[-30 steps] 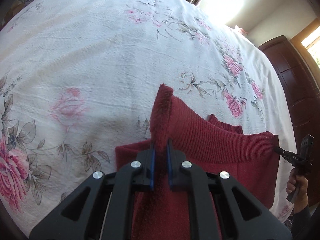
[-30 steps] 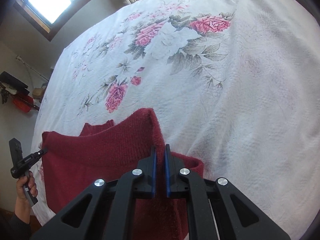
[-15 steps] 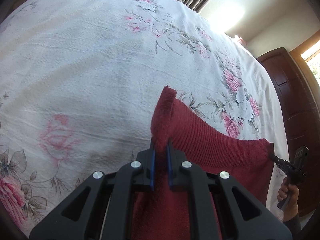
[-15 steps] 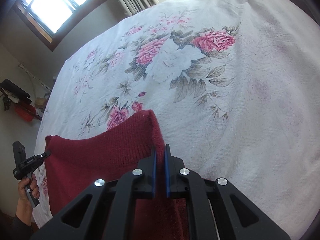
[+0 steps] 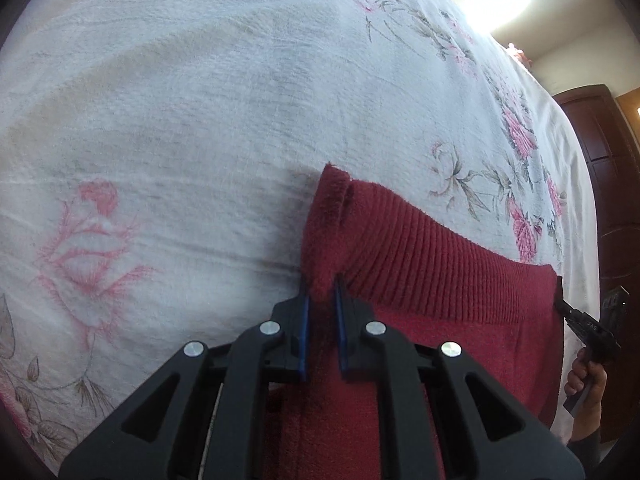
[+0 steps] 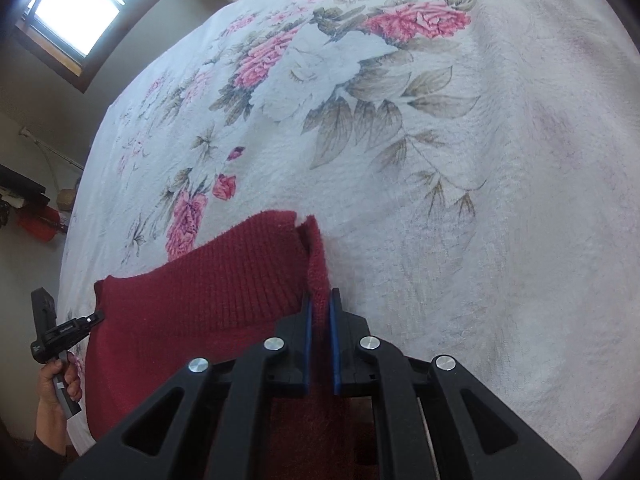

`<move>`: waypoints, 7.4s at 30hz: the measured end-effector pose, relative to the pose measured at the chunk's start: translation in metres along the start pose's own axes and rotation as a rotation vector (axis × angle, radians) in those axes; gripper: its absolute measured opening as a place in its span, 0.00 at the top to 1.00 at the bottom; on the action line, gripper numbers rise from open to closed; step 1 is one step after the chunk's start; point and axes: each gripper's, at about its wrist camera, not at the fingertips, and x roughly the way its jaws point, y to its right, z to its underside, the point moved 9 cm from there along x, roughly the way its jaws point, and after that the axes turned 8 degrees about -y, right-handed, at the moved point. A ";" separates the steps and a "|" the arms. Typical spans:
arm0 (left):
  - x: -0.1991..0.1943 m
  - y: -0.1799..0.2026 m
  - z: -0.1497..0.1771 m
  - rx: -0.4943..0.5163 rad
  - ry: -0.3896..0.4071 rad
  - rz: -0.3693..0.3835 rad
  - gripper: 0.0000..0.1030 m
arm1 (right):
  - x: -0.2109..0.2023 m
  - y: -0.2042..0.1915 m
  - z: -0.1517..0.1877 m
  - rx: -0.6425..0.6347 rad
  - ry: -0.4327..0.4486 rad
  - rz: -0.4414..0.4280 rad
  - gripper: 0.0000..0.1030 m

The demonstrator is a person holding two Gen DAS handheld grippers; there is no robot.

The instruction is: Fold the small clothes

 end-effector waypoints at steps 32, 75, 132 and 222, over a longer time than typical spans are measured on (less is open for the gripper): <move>-0.068 0.002 0.159 0.208 0.104 0.003 0.88 | -0.029 -0.030 0.158 -0.082 -0.087 -0.177 1.00; -0.056 -0.058 0.140 -0.063 -0.130 0.402 0.22 | 0.017 -0.288 0.359 -1.033 0.114 0.424 0.32; 0.021 -0.014 0.042 0.016 -0.274 0.430 0.75 | 0.105 -0.413 0.335 -1.123 0.365 0.536 0.71; -0.017 0.349 0.121 0.366 -0.228 -0.203 0.85 | -0.147 -0.180 0.258 -0.304 0.509 -0.010 0.83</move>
